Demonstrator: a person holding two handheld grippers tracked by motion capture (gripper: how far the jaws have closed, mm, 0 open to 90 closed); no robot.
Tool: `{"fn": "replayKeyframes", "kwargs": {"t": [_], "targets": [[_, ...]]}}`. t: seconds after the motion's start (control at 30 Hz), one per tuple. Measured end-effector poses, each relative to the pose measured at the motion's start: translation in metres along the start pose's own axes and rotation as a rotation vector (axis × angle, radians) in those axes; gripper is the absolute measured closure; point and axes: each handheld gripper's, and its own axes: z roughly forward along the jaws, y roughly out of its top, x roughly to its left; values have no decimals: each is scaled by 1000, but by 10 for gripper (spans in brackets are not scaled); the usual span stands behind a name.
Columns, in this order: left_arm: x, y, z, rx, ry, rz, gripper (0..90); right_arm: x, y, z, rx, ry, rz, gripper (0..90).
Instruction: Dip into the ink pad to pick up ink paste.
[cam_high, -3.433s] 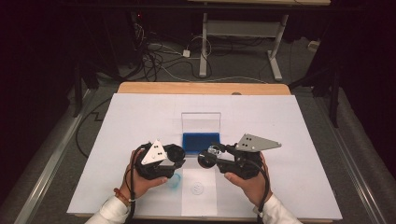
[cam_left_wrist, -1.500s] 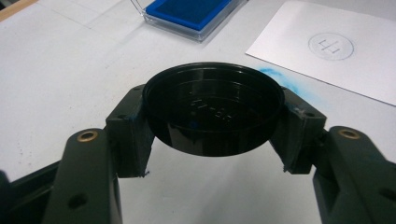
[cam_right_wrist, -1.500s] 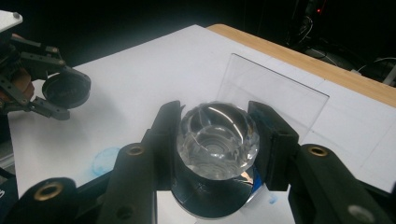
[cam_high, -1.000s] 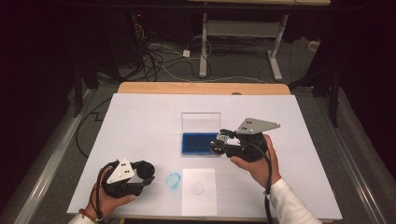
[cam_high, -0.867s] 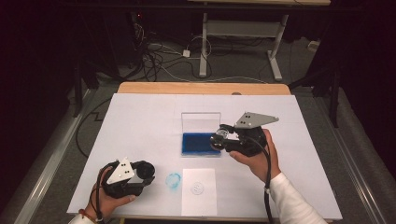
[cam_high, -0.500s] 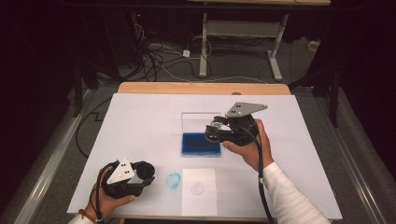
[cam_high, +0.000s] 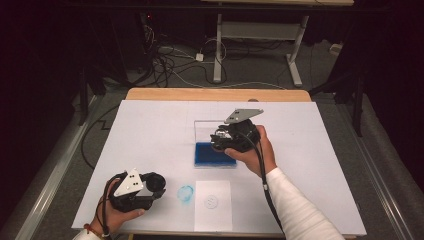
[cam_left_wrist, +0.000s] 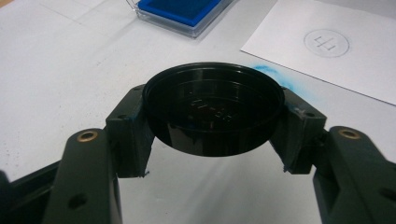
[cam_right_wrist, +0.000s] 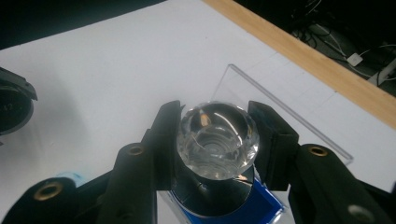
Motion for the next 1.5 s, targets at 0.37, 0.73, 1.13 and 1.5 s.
{"fn": "replayKeyframes", "kwargs": {"t": [0.37,0.73,1.13,1.5], "targets": [[0,0,1,3,-7,3,369,12,-11,49,56,16,-8,573],[0,0,3,13,-9,3,370,12,-20,71,85,28,24,573],[-1,0,4,20,-12,11,369,11,-23,82,92,20,21,572],[-2,1,5,30,-12,17,369,12,-26,85,104,11,23,573]]}}
